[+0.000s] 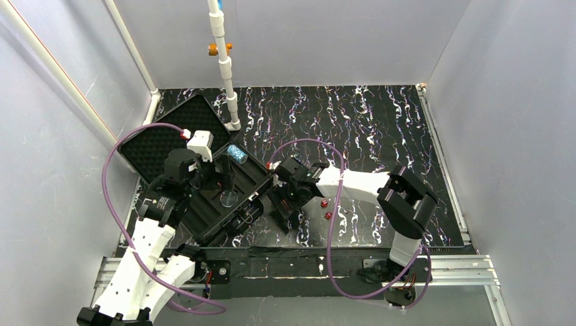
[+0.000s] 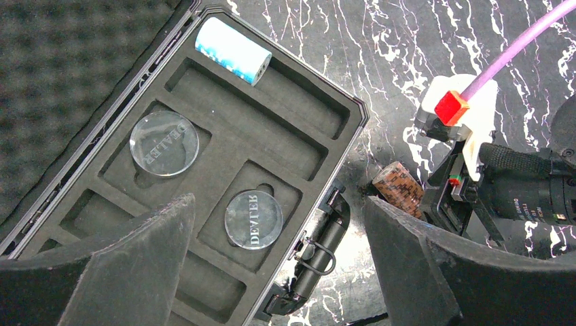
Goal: Pack up texas hold em set
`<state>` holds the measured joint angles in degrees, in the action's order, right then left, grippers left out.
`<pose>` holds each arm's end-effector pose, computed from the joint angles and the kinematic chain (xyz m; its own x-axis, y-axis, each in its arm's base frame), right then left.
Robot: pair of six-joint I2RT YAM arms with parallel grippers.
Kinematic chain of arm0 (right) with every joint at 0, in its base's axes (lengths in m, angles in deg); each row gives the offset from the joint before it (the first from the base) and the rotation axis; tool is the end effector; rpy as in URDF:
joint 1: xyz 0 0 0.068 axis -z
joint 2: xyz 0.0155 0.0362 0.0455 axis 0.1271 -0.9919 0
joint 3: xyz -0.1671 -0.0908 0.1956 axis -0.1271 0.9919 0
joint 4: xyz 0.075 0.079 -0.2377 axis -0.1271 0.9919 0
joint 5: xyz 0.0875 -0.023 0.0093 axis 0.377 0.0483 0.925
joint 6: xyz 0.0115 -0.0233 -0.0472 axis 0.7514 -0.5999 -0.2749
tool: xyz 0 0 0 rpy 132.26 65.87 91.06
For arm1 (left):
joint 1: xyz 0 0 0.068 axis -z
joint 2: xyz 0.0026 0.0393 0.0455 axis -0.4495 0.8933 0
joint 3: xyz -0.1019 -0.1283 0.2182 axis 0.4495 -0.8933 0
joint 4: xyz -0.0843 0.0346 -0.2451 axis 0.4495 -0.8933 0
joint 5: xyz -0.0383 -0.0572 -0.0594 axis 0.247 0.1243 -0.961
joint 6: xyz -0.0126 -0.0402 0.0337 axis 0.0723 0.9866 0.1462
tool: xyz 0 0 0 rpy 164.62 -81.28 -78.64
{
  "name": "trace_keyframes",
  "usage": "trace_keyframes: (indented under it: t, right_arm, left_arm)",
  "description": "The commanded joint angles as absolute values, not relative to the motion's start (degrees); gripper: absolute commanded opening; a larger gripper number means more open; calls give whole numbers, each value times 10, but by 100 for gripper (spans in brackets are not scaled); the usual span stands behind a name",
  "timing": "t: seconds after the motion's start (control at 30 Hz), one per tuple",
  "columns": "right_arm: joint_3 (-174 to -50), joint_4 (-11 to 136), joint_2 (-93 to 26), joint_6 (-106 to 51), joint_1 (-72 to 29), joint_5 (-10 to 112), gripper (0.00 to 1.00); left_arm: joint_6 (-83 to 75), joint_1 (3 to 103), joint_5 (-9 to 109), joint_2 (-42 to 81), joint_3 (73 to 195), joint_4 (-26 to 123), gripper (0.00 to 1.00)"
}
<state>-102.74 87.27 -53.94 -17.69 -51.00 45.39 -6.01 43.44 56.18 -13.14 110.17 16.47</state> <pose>0.1891 0.3083 0.1832 -0.6835 -0.5666 -0.4603 -0.6926 0.7026 0.1635 0.1560 -0.0481 0.3320 -0.4413 -0.0494 -0.8960 0.2435 0.9544 -0.1725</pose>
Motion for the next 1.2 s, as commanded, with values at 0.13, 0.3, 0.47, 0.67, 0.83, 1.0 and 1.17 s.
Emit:
trace_keyframes:
  t: [0.13,0.3,0.47,0.67,0.83,1.0,1.17]
  right_arm:
    - [-1055,866,-551,-178,-518,454,86]
    - [-1074,865,-559,-174,-519,440,85]
    - [-1106,881,-580,-161,-519,386,81]
    - [-1119,894,-604,-153,-526,345,73]
    - [-1126,899,-616,-155,-539,321,66]
    - [-1134,910,-630,-160,-552,295,57]
    - [-1136,919,-624,-165,-554,279,41]
  left_arm:
    - [-67,438,569,-139,1114,158,93]
    - [-67,437,569,-139,1114,158,93]
    - [-67,437,569,-139,1113,158,93]
    - [-68,437,569,-139,1114,158,93]
    - [-68,437,569,-137,1115,158,93]
    - [-68,437,569,-137,1115,158,93]
    - [-68,437,570,-137,1114,158,93]
